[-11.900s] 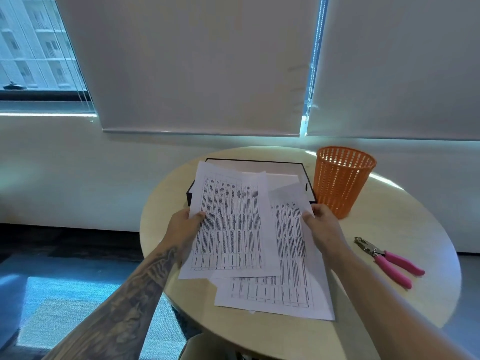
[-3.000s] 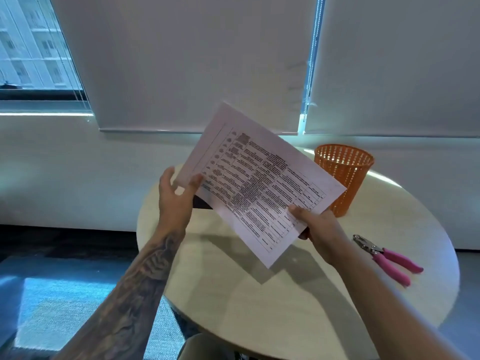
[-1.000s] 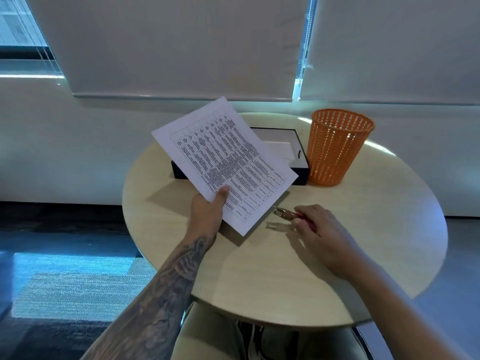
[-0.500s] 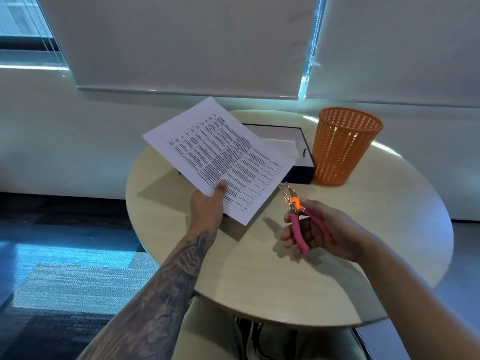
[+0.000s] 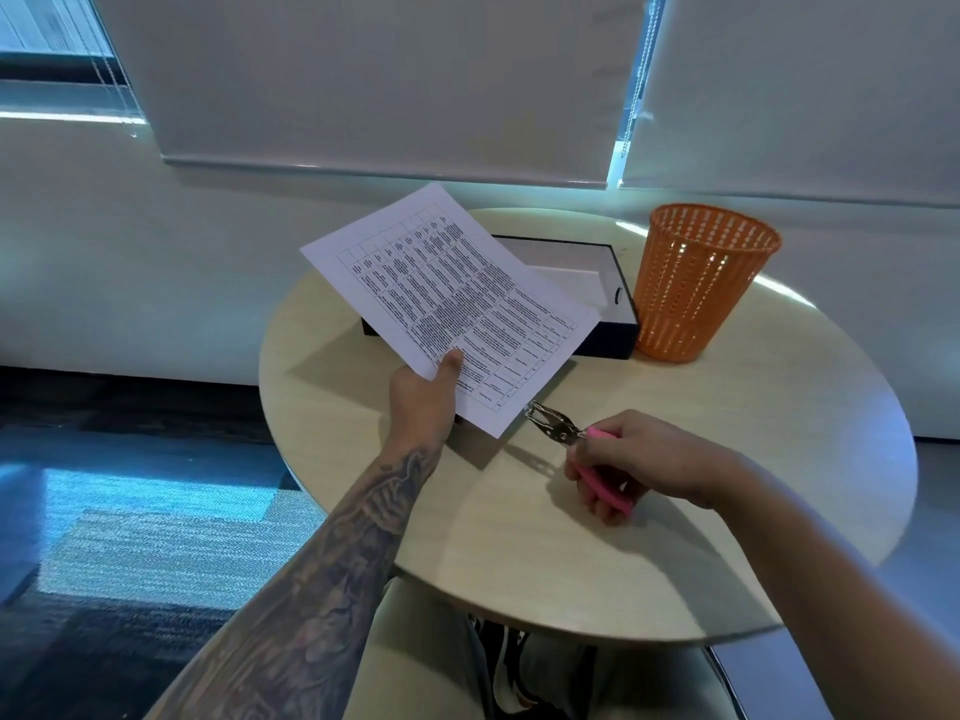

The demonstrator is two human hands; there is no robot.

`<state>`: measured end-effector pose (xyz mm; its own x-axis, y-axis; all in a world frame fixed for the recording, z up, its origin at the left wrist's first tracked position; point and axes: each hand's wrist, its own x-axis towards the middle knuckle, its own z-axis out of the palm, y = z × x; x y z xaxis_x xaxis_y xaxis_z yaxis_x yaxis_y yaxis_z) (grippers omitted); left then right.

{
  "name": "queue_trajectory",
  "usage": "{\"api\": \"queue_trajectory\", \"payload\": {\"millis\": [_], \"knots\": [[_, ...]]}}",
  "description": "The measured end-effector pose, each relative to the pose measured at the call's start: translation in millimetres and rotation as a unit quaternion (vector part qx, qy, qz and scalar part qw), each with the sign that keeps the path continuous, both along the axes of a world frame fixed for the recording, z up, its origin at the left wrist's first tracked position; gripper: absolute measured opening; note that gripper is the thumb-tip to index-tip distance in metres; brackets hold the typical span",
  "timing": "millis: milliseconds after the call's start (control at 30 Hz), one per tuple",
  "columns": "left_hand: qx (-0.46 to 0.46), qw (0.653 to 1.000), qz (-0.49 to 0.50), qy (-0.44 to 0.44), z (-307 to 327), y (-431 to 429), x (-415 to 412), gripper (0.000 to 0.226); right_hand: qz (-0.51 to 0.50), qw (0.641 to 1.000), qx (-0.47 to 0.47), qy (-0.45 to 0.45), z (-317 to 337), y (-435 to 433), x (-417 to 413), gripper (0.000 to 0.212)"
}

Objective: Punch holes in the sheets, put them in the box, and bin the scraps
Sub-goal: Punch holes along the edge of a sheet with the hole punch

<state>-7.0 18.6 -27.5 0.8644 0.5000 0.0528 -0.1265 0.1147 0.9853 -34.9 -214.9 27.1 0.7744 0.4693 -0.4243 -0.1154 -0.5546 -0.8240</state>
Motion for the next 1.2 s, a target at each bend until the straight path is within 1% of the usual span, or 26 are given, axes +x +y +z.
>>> {"api": "queue_trajectory", "payload": {"millis": [33,100,300,700,1200], "knots": [[-0.001,1.0,0.001,0.003,0.3,-0.1,0.1,0.001,0.001,1.0,-0.003,-0.002,0.0,1.5,-0.3,0.022],[-0.001,1.0,0.002,0.007,0.8,-0.3,0.4,0.006,0.003,1.0,-0.009,-0.006,0.2,4.0,-0.3,0.02],[0.001,1.0,0.0,0.007,0.1,0.2,-0.2,0.009,0.0,1.0,-0.022,-0.009,1.2,10.1,0.9,0.018],[0.002,1.0,0.0,0.0,1.1,-0.8,-1.6,0.007,0.015,0.999,-0.035,-0.027,-1.3,18.0,0.5,0.024],[0.01,1.0,0.004,-0.001,4.0,-2.1,-4.0,0.009,0.027,0.996,-0.061,-0.055,-2.4,21.1,-2.0,0.03]]}}
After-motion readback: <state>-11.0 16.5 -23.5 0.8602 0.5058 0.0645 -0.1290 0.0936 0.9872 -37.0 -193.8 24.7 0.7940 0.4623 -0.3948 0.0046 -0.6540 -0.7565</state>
